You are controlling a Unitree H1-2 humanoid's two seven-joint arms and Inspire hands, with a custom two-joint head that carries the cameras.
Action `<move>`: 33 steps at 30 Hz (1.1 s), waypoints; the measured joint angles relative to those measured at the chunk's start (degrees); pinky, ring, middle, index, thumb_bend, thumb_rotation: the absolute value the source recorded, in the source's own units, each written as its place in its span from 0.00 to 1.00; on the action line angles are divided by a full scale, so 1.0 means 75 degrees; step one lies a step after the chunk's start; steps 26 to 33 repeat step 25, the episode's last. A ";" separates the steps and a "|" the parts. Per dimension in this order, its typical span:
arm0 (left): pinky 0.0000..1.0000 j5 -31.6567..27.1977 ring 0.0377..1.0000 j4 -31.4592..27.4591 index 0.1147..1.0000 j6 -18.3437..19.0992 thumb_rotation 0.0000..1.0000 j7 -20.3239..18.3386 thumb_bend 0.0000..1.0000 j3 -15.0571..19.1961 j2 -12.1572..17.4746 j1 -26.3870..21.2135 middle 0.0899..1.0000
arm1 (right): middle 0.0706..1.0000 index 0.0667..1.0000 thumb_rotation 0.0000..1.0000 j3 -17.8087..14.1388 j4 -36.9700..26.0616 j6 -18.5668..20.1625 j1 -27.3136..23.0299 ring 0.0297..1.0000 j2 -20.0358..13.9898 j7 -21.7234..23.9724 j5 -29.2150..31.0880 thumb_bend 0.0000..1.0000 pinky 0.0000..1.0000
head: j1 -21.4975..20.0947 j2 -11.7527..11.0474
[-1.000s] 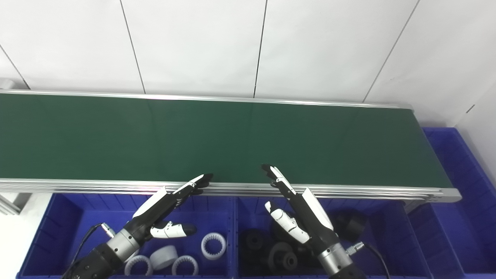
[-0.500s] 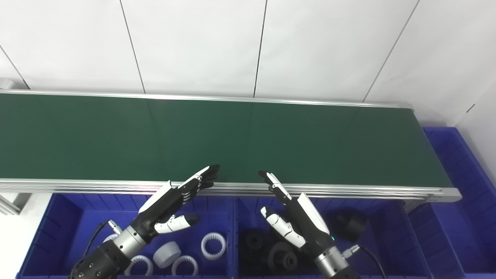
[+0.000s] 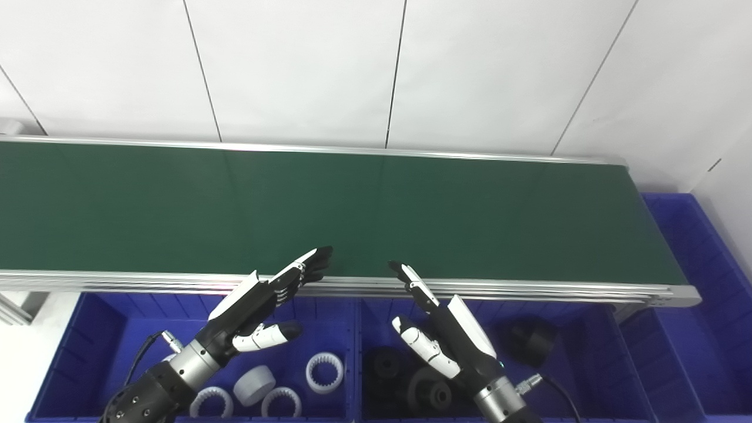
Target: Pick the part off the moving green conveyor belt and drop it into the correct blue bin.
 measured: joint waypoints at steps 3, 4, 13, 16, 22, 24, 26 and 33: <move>0.94 0.0002 0.98 0.0000 0.97 0.0012 0.78 -0.0002 0.50 0.0029 0.0001 0.0005 0.99 | 1.00 0.98 1.00 0.0000 0.0000 0.0000 0.0012 0.97 0.0000 0.0000 0.0000 0.45 0.94 | 0.0000 0.0000; 0.94 0.0002 0.98 0.0000 0.97 0.0015 0.78 -0.0002 0.50 0.0039 0.0001 0.0012 0.99 | 1.00 0.98 1.00 0.0000 0.0000 0.0000 0.0016 0.97 0.0000 0.0000 0.0001 0.45 0.94 | 0.0000 0.0011; 0.94 0.0011 0.98 0.0011 0.97 0.0012 0.80 -0.0014 0.52 0.0111 0.0001 0.0093 0.99 | 1.00 0.98 1.00 -0.0003 0.0000 0.0001 0.0037 0.97 0.0002 0.0000 0.0019 0.45 0.95 | -0.0012 0.0047; 0.94 0.0014 0.97 0.0024 0.97 0.0001 0.80 -0.0030 0.52 0.0112 0.0001 0.0093 0.99 | 1.00 0.98 1.00 -0.0005 0.0000 0.0001 0.0037 0.98 0.0002 -0.0001 0.0018 0.44 0.96 | 0.0000 0.0047; 0.92 0.0075 0.96 0.0032 0.96 -0.0016 0.79 -0.0031 0.48 0.0111 0.0000 0.0119 0.98 | 1.00 0.98 1.00 -0.0008 -0.0018 0.0001 0.0039 0.98 -0.0003 0.0002 0.0020 0.41 0.96 | 0.0129 0.0047; 0.92 0.0138 0.96 0.0033 0.96 -0.0017 0.78 -0.0029 0.48 0.0111 0.0000 0.0122 0.98 | 1.00 0.98 1.00 -0.0012 -0.0037 0.0002 0.0039 0.98 -0.0002 0.0003 0.0031 0.41 0.96 | 0.0117 0.0035; 0.92 0.0174 0.96 0.0032 0.96 -0.0017 0.78 -0.0025 0.48 0.0112 -0.0001 0.0123 0.98 | 1.00 0.98 1.00 -0.0015 -0.0047 0.0002 0.0039 0.98 -0.0002 0.0003 0.0033 0.41 0.95 | 0.0106 0.0047; 0.92 0.0174 0.96 0.0032 0.96 -0.0017 0.78 -0.0025 0.48 0.0112 -0.0001 0.0123 0.98 | 1.00 0.98 1.00 -0.0015 -0.0047 0.0002 0.0039 0.98 -0.0002 0.0003 0.0033 0.41 0.95 | 0.0106 0.0047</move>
